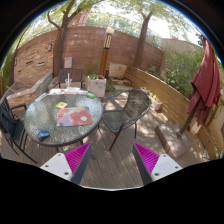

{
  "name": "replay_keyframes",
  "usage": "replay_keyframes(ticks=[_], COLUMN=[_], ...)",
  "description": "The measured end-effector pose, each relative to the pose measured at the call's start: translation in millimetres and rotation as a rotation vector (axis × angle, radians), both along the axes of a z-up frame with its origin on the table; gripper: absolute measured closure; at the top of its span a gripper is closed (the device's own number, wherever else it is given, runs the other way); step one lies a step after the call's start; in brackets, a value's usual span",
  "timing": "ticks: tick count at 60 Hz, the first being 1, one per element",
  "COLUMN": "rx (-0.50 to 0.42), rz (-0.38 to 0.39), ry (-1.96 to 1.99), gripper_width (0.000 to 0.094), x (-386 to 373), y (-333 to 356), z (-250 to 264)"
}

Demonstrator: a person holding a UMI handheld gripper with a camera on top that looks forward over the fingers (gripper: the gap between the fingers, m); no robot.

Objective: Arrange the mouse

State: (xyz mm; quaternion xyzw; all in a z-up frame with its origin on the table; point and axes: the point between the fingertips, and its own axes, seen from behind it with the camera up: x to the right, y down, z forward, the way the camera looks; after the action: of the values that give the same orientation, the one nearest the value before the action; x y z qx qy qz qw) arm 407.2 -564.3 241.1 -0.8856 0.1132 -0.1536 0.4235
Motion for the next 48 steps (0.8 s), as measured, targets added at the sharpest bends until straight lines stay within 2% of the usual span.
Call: replay_keyframes(ticks=[9, 16, 26, 39, 48], rx=[-0.016, -0.059, -0.149, -0.142, -0.104], rz=[0.013, 0.037, 0.154, 0.342, 0.391], ry=[-0.002, 0.017, 0.122, 0.208, 0.228], gripper_width=[0.0092, 0.0094, 0.0095, 0.01, 0.0099], x=[-2.7, -30.7, -114.7, -252.0, -314.1], y=[-8.1, -13.4, -24.2, 42.7, 115.3], z=[-5.7, -44.7, -109.3, -176.9, -204.3])
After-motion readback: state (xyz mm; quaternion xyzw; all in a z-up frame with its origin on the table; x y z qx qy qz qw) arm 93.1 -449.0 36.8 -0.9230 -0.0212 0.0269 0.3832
